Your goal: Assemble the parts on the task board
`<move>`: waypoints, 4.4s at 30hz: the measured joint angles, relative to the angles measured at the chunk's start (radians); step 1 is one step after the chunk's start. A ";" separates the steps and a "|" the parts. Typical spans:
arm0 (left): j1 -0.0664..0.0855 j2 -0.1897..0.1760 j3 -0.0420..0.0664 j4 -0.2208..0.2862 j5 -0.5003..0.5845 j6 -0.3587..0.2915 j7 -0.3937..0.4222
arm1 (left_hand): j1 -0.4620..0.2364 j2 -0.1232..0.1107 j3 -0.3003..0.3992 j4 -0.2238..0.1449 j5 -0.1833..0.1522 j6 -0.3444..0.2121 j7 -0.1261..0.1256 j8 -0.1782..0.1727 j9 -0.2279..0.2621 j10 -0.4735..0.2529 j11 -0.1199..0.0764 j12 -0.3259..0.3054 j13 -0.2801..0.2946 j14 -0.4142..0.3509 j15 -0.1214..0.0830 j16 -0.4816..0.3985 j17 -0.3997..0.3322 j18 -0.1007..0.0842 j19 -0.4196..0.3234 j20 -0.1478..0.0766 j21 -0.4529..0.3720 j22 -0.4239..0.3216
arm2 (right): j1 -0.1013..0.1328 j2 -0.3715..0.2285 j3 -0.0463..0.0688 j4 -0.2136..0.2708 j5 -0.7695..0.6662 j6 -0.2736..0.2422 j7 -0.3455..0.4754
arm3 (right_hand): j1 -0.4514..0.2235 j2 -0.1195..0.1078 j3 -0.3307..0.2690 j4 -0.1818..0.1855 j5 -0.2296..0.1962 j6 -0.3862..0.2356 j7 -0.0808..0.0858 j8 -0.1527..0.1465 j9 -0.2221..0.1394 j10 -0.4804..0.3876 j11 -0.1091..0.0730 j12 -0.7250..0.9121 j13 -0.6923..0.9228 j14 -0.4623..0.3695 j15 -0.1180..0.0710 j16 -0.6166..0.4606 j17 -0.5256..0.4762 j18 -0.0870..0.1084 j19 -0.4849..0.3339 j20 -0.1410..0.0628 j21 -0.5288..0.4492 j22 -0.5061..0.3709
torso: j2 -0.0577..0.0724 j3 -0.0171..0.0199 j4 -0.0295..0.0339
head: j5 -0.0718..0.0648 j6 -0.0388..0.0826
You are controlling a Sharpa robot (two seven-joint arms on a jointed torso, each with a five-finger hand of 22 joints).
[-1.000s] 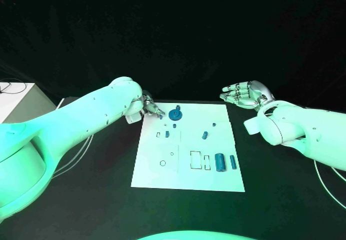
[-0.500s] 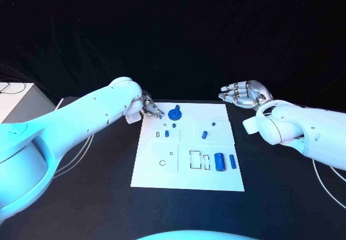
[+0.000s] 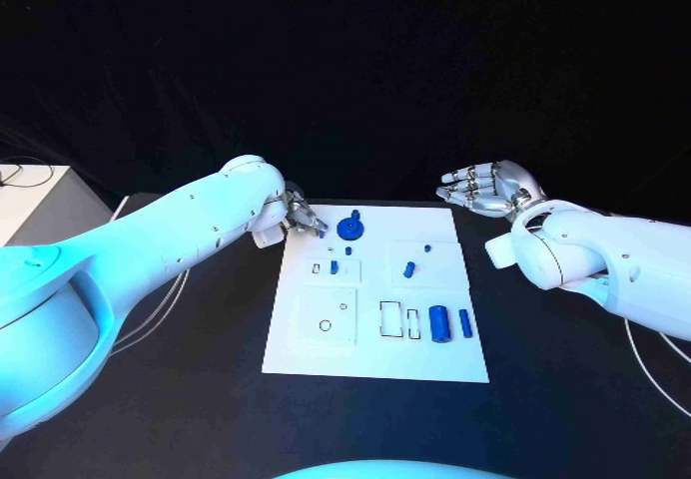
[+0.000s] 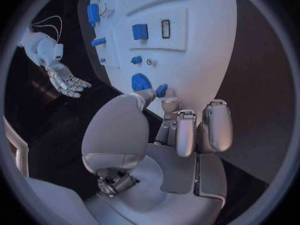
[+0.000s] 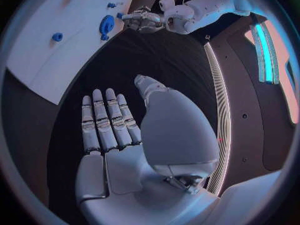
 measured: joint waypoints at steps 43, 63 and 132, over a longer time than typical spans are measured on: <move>0.000 -0.110 -0.008 0.154 0.090 -0.031 0.018 | -0.143 -0.037 0.262 -0.150 0.333 0.052 -0.003 0.066 0.001 0.078 -0.034 0.022 0.034 0.002 -0.023 0.012 0.000 0.000 0.040 -0.018 0.039 0.030 | 0.000 -0.006 0.000 -0.007 0.000 0.009 -0.003 | -0.004 0.004 -0.003 0.003 0.000 0.004 0.004 0.000 0.000 0.003 0.003 0.000 0.000 -0.004 0.004 0.000 -0.002 0.000 -0.004 0.004 0.000 0.000 | -0.005 0.0002 0.0071 | 0.005 0.000; -0.003 -0.273 -0.058 0.461 0.055 -0.176 -0.003 | -0.195 -0.034 0.255 -0.157 0.370 0.079 -0.015 0.071 0.068 0.121 -0.045 0.050 0.076 -0.001 -0.034 0.012 0.000 0.000 0.050 -0.029 0.043 0.030 | -0.001 -0.014 0.000 -0.017 0.001 0.009 -0.004 | -0.004 0.004 -0.003 0.003 0.000 0.004 0.004 0.000 0.000 0.003 0.003 0.000 0.000 -0.004 0.004 0.000 -0.003 0.000 -0.007 0.000 0.000 -0.001 | -0.021 -0.0009 0.0226 | 0.007 -0.013; -0.047 -0.274 -0.118 0.525 -0.059 -0.188 -0.019 | -0.217 -0.045 0.299 -0.206 0.378 0.095 -0.024 0.070 0.080 0.127 -0.051 0.050 0.077 0.002 -0.037 0.015 0.000 0.000 0.054 -0.032 0.046 0.029 | -0.002 -0.016 0.000 -0.036 -0.014 -0.001 0.021 | -0.004 0.004 0.000 0.000 0.008 0.017 0.004 -0.016 -0.006 0.010 -0.004 0.000 0.000 0.079 -0.014 0.019 -0.012 0.000 0.058 0.000 0.013 0.008 | -0.018 -0.0002 0.0215 | 0.010 -0.049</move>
